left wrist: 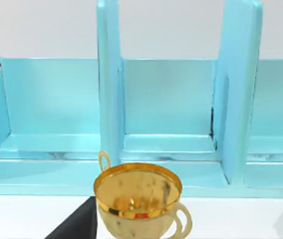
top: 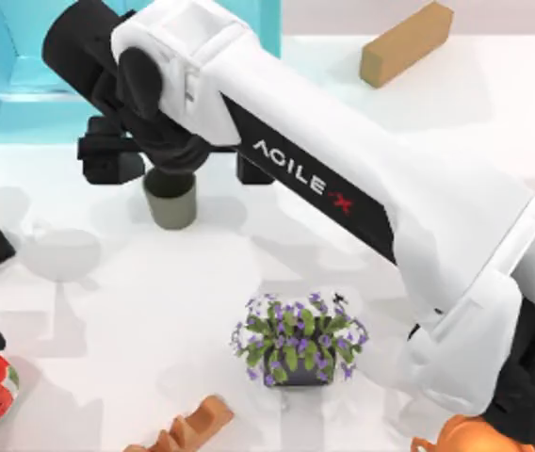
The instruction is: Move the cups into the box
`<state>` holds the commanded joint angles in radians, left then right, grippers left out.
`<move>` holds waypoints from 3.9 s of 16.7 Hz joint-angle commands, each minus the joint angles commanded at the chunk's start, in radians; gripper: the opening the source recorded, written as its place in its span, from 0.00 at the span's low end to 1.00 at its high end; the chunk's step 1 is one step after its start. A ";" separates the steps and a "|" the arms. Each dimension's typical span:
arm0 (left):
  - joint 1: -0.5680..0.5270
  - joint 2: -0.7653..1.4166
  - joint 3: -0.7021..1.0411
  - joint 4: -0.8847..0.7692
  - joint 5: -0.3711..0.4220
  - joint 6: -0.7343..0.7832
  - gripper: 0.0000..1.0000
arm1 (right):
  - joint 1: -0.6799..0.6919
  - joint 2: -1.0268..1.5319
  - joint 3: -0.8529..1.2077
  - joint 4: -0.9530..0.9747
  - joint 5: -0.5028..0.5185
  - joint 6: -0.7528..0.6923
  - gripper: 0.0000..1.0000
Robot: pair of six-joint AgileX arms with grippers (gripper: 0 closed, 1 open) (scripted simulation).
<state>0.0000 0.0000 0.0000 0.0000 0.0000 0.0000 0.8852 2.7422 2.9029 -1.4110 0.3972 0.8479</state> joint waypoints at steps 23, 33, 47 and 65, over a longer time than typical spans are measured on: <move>0.000 0.000 0.000 0.000 0.000 0.000 1.00 | -0.065 0.176 -0.001 0.207 -0.018 -0.067 0.32; 0.000 0.000 0.000 0.000 0.000 0.000 1.00 | -0.065 0.176 -0.001 0.207 -0.018 -0.067 0.00; 0.000 0.000 0.000 0.000 0.000 0.000 1.00 | -0.165 -0.237 -0.544 0.329 -0.047 -0.157 0.00; 0.000 0.000 0.000 0.000 0.000 0.000 1.00 | -0.487 -0.535 -0.861 0.312 -0.146 -0.482 0.00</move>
<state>0.0000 0.0000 0.0000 0.0000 0.0000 0.0000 0.3980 2.2074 2.0423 -1.0988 0.2516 0.3655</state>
